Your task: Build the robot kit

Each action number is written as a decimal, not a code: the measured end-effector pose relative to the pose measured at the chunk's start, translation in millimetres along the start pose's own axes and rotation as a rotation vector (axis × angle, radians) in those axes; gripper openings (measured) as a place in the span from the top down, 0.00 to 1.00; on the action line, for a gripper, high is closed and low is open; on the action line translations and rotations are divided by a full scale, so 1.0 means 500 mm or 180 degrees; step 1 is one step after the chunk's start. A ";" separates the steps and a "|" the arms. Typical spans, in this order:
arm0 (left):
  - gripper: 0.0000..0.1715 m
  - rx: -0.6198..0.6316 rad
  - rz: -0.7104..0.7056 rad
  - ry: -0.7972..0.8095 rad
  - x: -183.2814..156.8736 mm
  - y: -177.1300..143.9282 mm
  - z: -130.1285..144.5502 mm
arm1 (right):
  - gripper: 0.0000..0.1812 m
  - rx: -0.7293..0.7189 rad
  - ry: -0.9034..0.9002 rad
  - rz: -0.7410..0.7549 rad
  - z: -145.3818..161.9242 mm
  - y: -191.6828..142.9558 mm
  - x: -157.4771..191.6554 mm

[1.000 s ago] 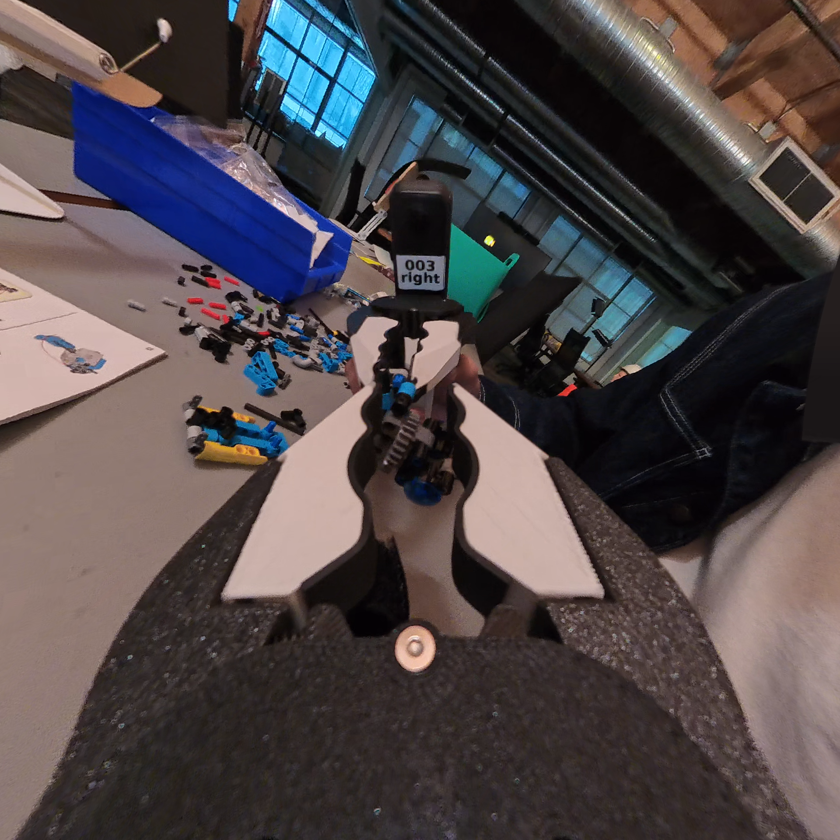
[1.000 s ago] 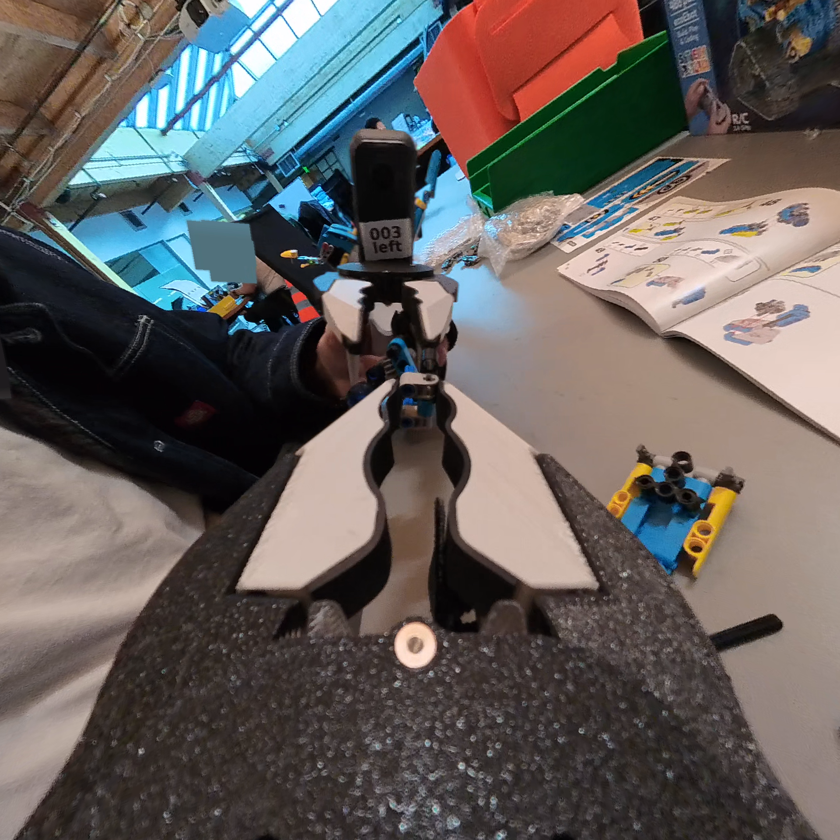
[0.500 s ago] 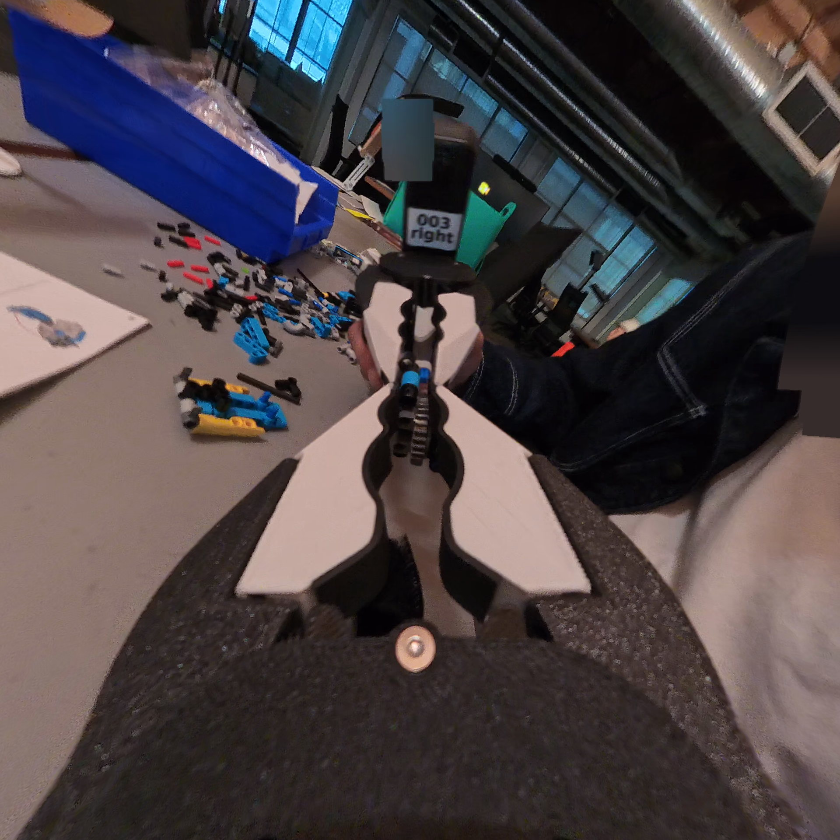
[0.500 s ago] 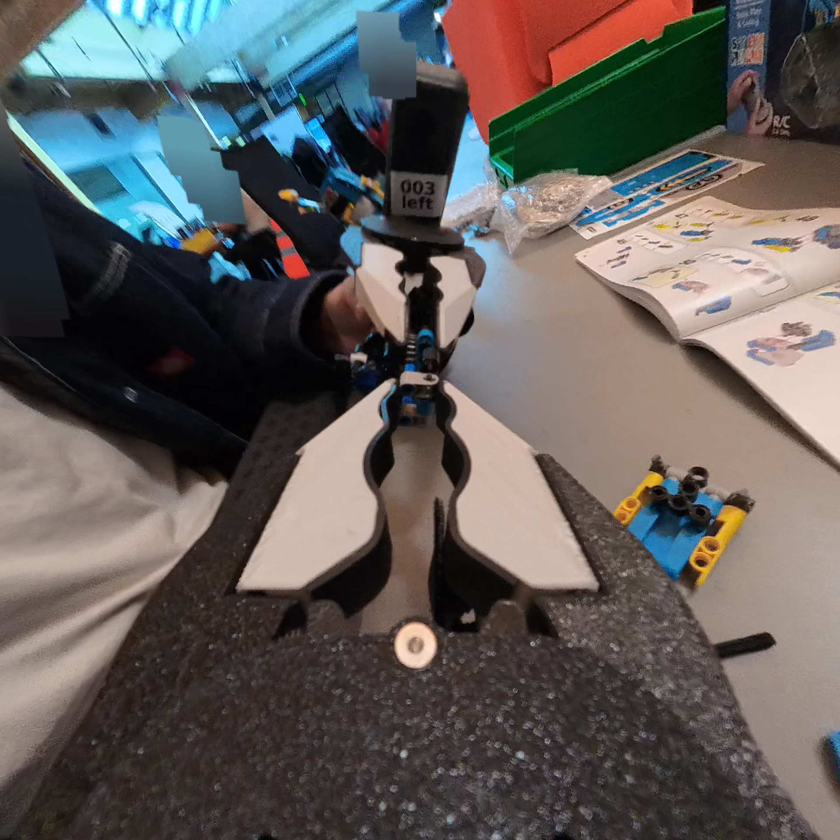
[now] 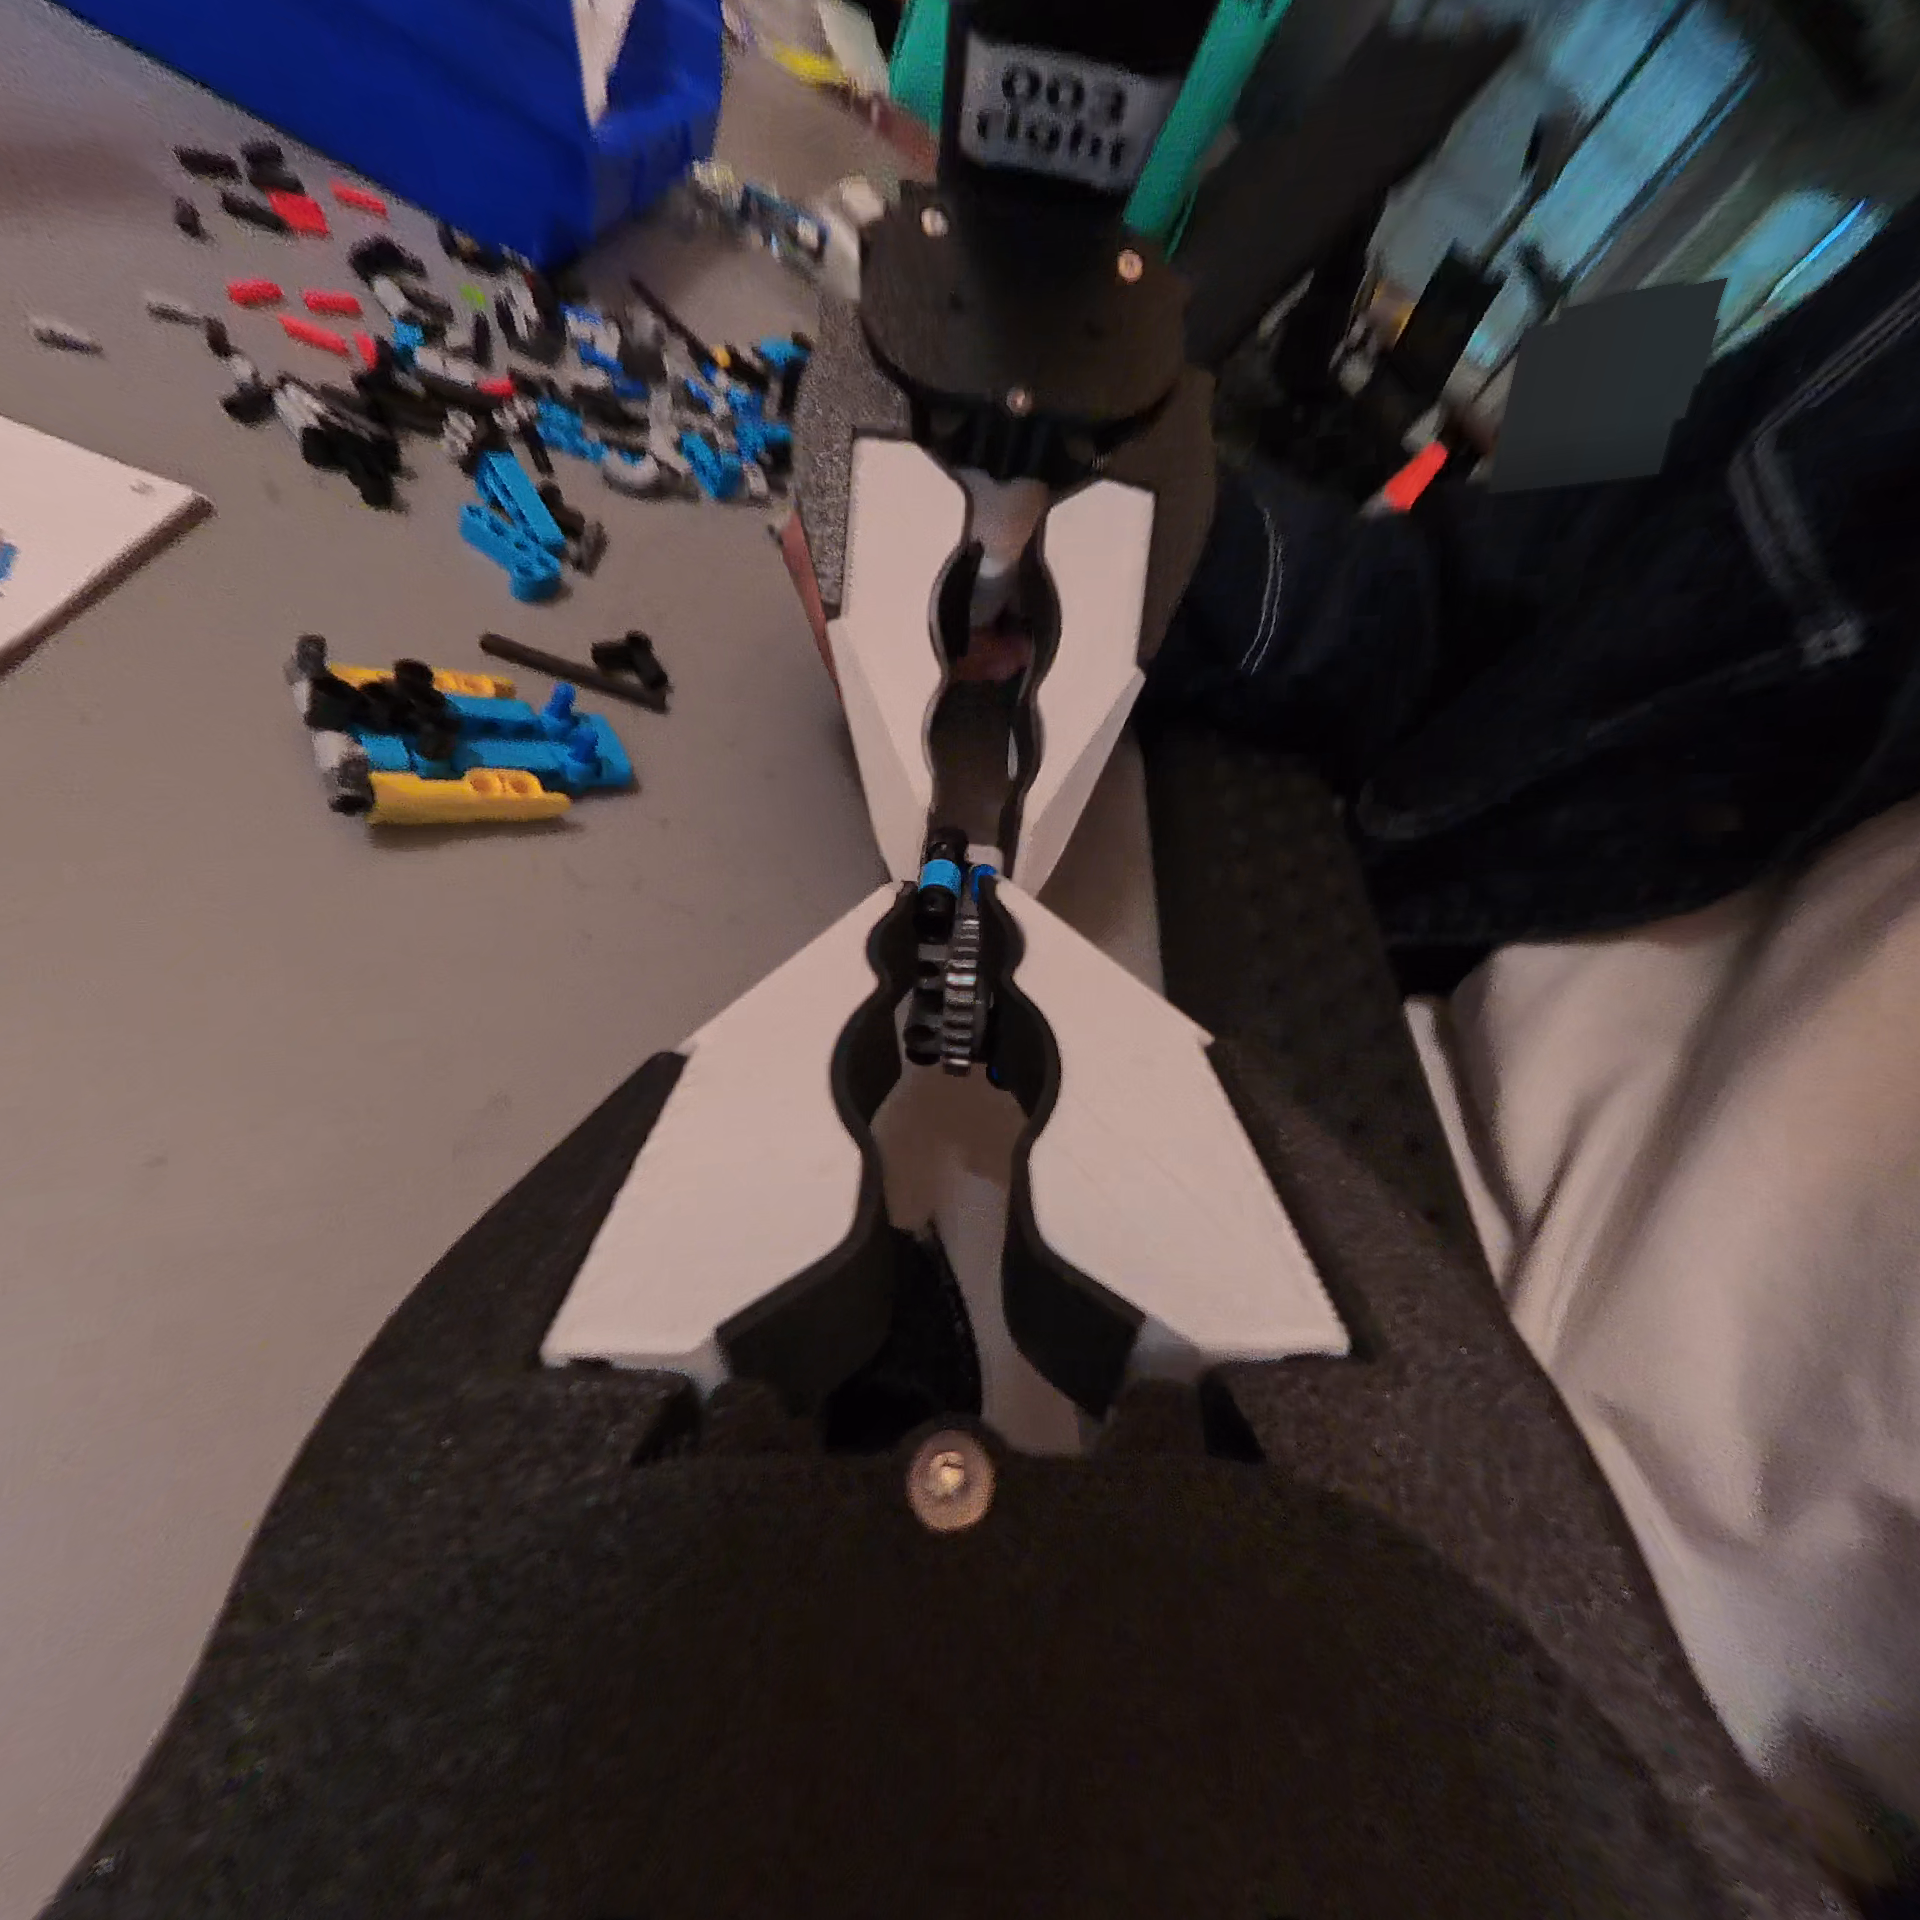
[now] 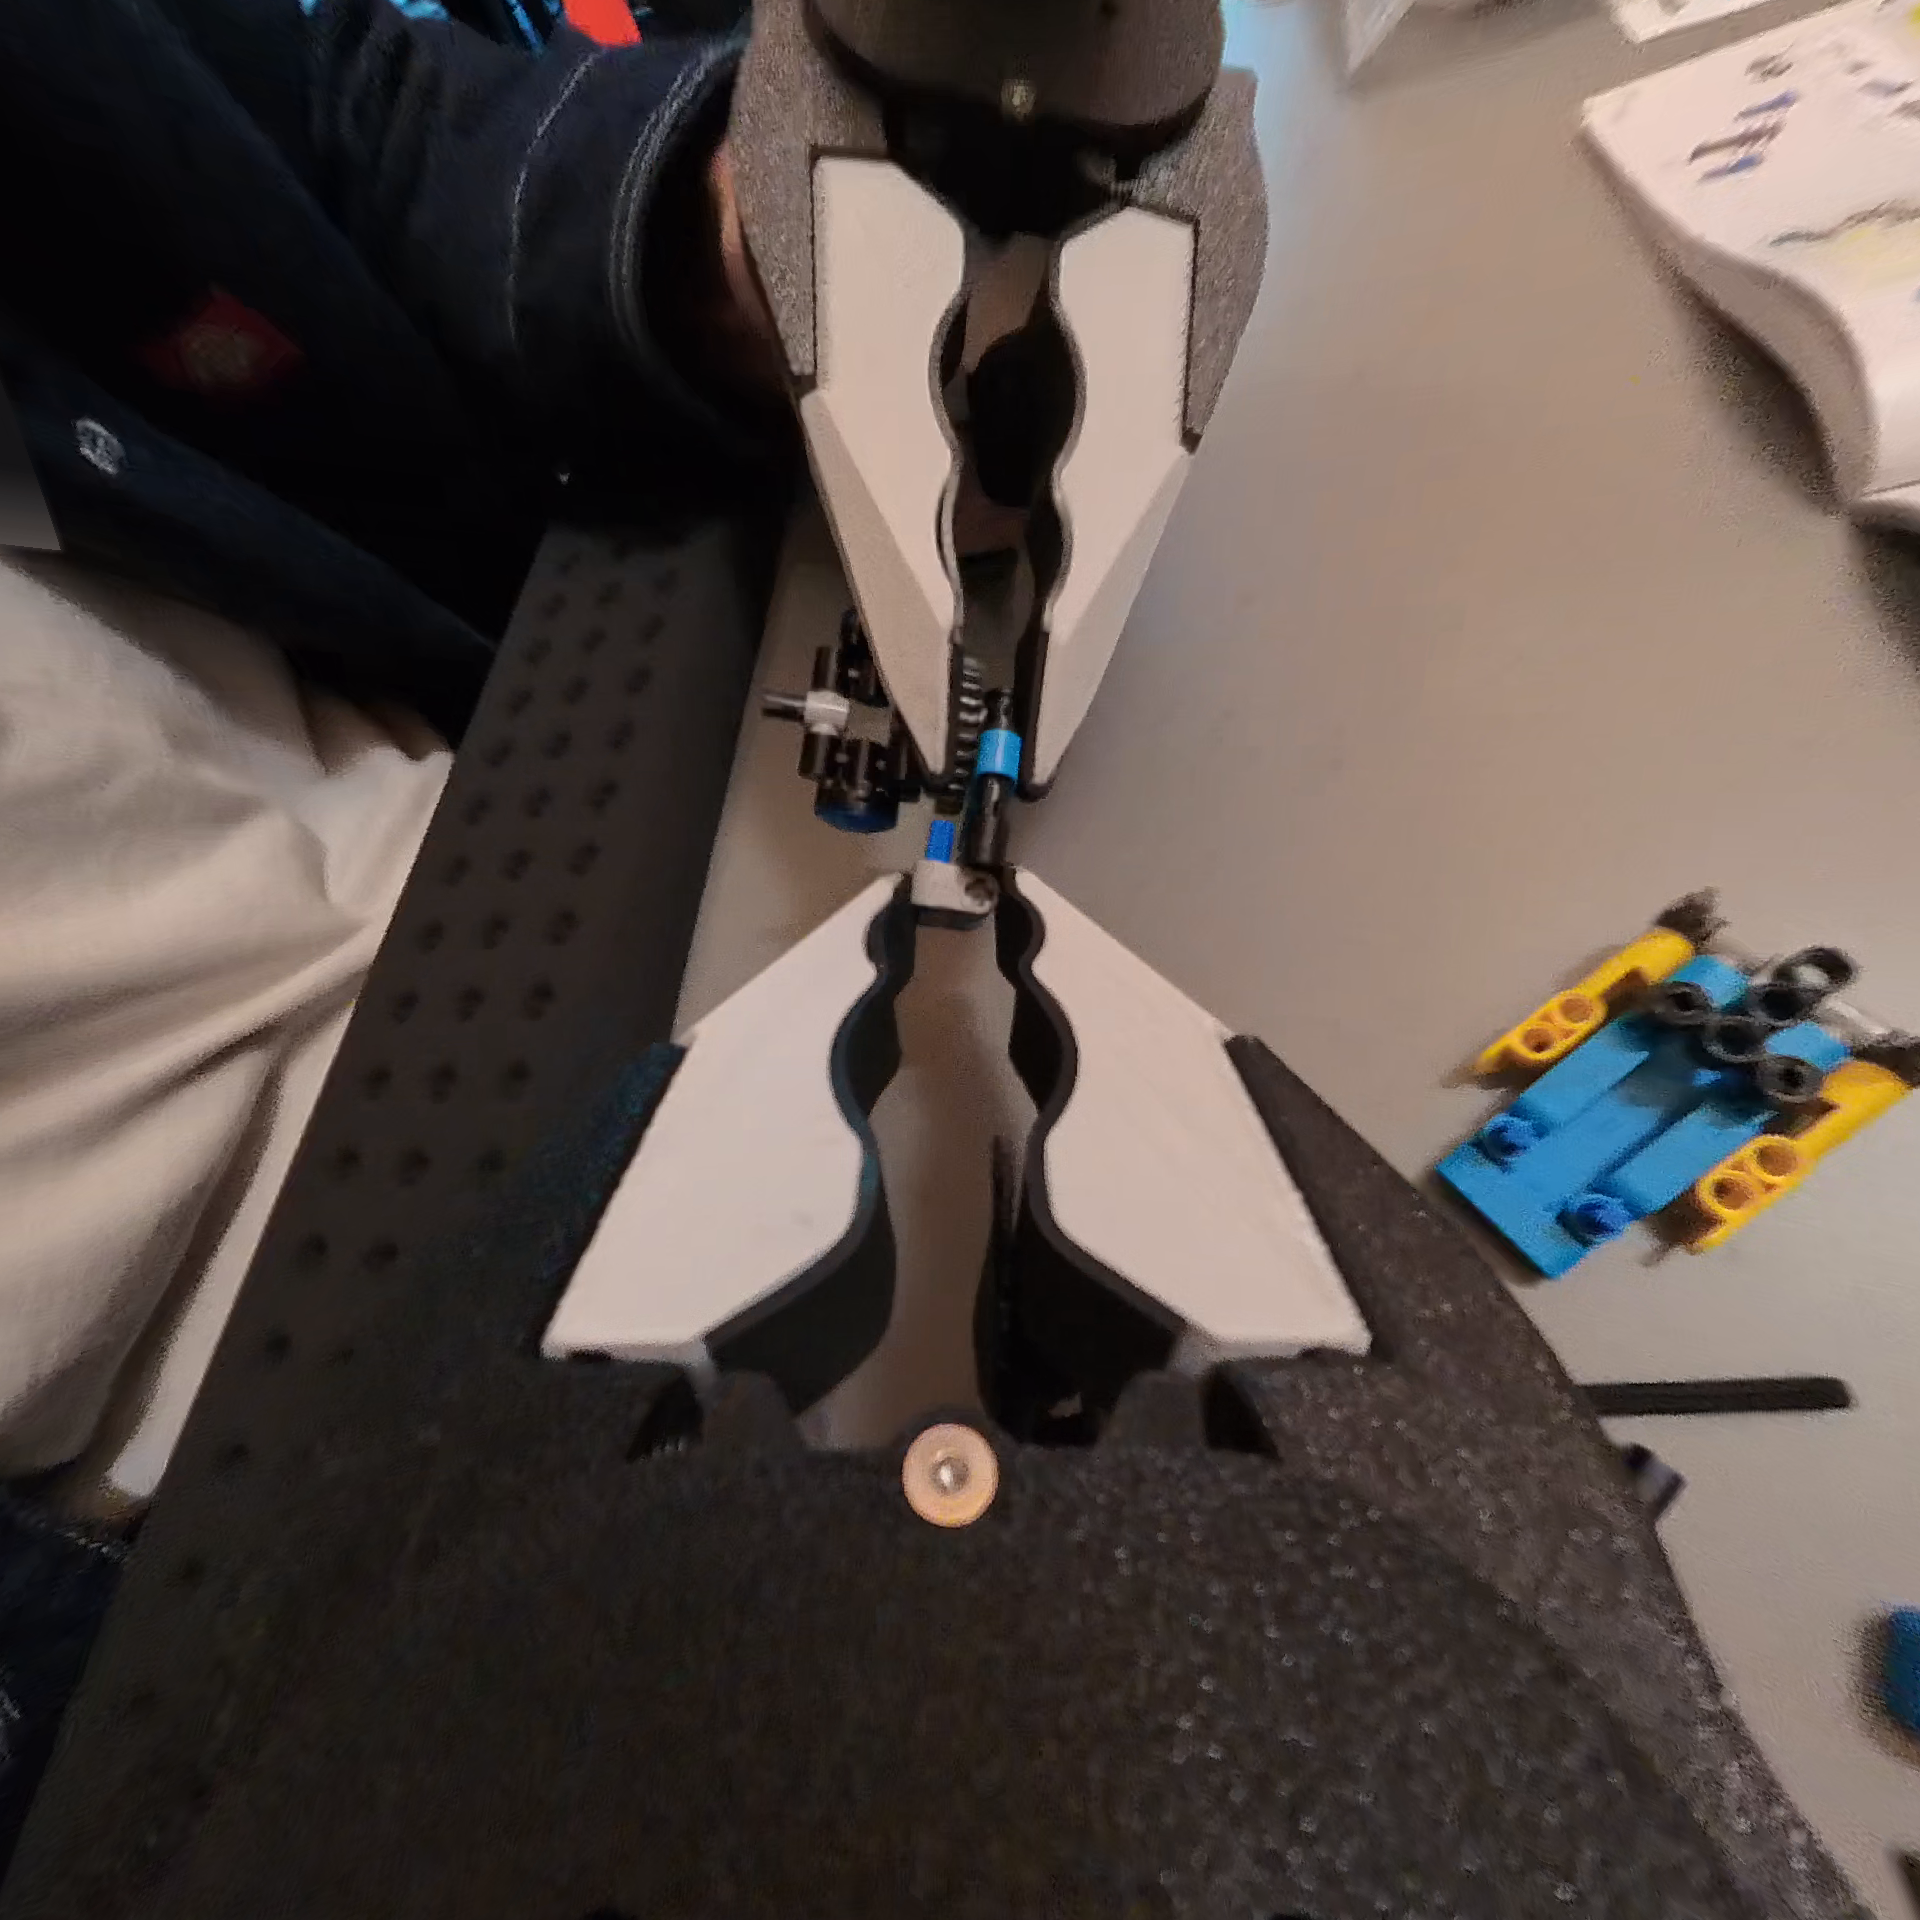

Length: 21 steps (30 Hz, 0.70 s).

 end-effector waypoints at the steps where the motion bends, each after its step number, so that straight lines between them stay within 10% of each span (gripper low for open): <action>1: 0.94 0.0053 -0.0005 0.0037 -0.002 0.001 0.003 | 0.92 -0.0033 0.0039 -0.0074 0.003 0.003 0.000; 21: 0.94 0.0415 -0.0645 0.0231 0.039 -0.011 0.025 | 0.87 -0.0284 0.0436 0.0539 0.010 0.001 -0.058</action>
Point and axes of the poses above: each gripper's, where its closed fingertips meet, y out along the fingers, z out of its underside, x = y × z across the jaws, the point moved 6 cm from there along -y, back along the fingers, and after that the axes turned 2 degrees about x, right-handed, at the moved point
